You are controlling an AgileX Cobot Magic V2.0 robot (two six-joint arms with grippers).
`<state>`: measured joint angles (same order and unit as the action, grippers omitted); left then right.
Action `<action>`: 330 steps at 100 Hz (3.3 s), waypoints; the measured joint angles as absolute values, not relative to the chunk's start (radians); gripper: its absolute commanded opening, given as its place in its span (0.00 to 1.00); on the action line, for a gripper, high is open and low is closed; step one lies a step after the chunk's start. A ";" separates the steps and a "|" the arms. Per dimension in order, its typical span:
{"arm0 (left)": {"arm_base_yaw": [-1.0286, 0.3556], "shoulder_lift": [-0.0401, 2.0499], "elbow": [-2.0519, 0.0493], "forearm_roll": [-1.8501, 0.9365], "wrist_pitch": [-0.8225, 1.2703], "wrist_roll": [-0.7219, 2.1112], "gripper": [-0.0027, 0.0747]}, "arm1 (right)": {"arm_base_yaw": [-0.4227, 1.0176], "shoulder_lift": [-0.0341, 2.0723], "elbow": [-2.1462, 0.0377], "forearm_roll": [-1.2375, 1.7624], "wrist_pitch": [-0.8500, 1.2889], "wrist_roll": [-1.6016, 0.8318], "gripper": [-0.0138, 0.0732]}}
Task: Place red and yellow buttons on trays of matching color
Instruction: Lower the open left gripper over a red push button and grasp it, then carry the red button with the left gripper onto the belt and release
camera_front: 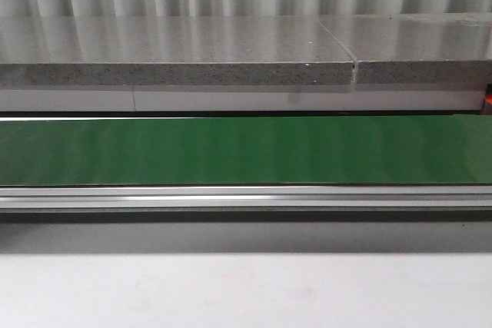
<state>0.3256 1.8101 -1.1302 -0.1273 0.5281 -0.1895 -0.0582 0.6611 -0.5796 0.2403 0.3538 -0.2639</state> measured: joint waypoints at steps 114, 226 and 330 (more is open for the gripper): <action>0.122 1.379 -1.070 -0.156 0.756 0.034 0.01 | -0.058 0.661 -0.580 0.240 0.354 -0.264 0.08; 0.119 1.513 -1.038 -0.225 0.689 0.090 0.86 | -0.058 0.661 -0.580 0.240 0.354 -0.264 0.08; 0.492 1.485 -1.028 -0.210 0.674 0.073 0.86 | -0.058 0.661 -0.580 0.240 0.354 -0.264 0.08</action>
